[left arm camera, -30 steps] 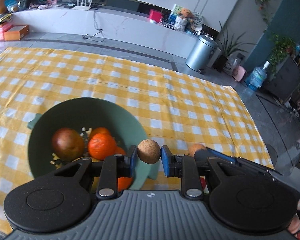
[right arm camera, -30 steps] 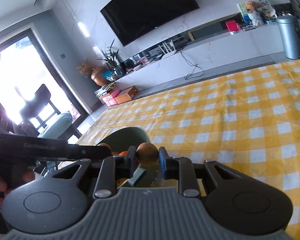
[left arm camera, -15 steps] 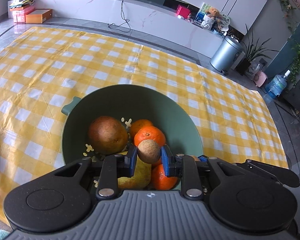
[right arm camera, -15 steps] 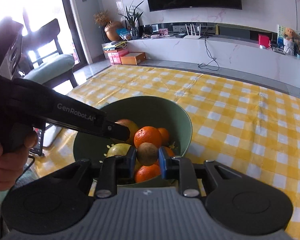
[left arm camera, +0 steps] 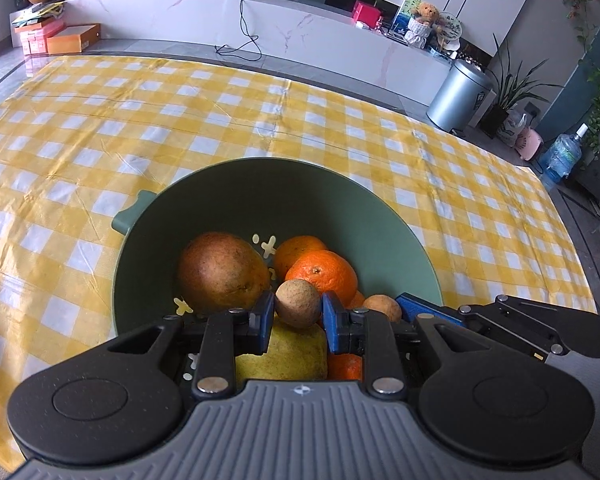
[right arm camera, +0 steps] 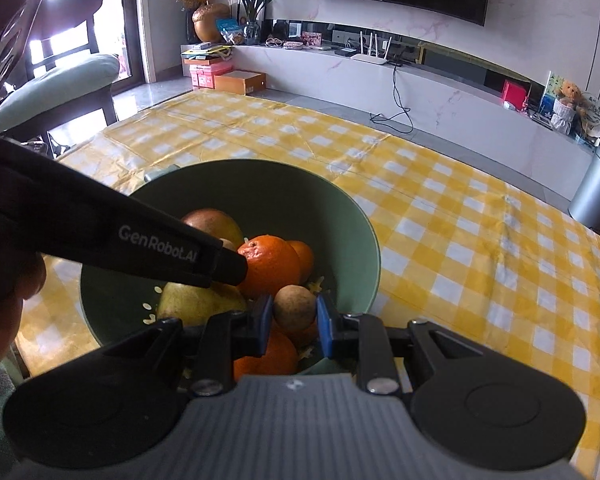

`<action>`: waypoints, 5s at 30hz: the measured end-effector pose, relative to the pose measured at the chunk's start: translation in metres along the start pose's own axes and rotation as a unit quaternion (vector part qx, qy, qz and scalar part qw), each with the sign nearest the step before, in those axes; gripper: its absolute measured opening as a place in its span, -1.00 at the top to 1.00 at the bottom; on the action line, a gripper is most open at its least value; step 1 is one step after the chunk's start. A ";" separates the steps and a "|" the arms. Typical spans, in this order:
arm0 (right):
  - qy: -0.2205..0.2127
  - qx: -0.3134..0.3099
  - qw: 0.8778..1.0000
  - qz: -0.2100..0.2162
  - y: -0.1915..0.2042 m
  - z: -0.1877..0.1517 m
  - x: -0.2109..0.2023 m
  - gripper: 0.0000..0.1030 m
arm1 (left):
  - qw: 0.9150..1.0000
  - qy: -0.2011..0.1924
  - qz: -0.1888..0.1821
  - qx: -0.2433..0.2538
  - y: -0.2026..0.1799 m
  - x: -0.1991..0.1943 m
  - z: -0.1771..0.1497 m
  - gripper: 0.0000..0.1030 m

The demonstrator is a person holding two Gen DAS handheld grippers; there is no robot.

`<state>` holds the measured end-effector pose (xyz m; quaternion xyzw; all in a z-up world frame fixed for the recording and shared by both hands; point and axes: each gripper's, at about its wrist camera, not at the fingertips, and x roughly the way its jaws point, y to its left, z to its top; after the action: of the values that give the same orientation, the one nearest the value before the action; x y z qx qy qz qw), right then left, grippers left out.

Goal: Organize fruits
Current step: 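Carry the kiwi into the colander with the left tool while the right tool drops its kiwi in, then withdraw both open tools toward the remaining kiwis and tomato, then grasp a kiwi with the left tool while the right tool grasps another kiwi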

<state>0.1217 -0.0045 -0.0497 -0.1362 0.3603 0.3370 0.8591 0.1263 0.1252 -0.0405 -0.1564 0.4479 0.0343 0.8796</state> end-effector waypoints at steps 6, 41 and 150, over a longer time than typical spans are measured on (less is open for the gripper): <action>0.004 -0.012 1.000 -0.002 0.005 0.000 0.003 0.60 | 1.000 0.000 -0.005 -0.009 0.005 0.003 0.000 0.43; -0.075 0.019 0.996 -0.038 -0.021 -0.012 -0.071 0.00 | 0.997 -0.045 -0.023 0.065 -0.044 -0.045 -0.009 -0.02; 0.062 0.330 0.942 -0.001 -0.170 -0.096 -0.025 0.62 | 0.985 0.060 -0.107 0.119 -0.140 0.045 -0.062 0.44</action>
<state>0.1729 -0.1874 -0.1005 0.1340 0.5038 0.1889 0.8322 0.1330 -0.0300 -0.0768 -0.0999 0.4814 -0.1232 0.8620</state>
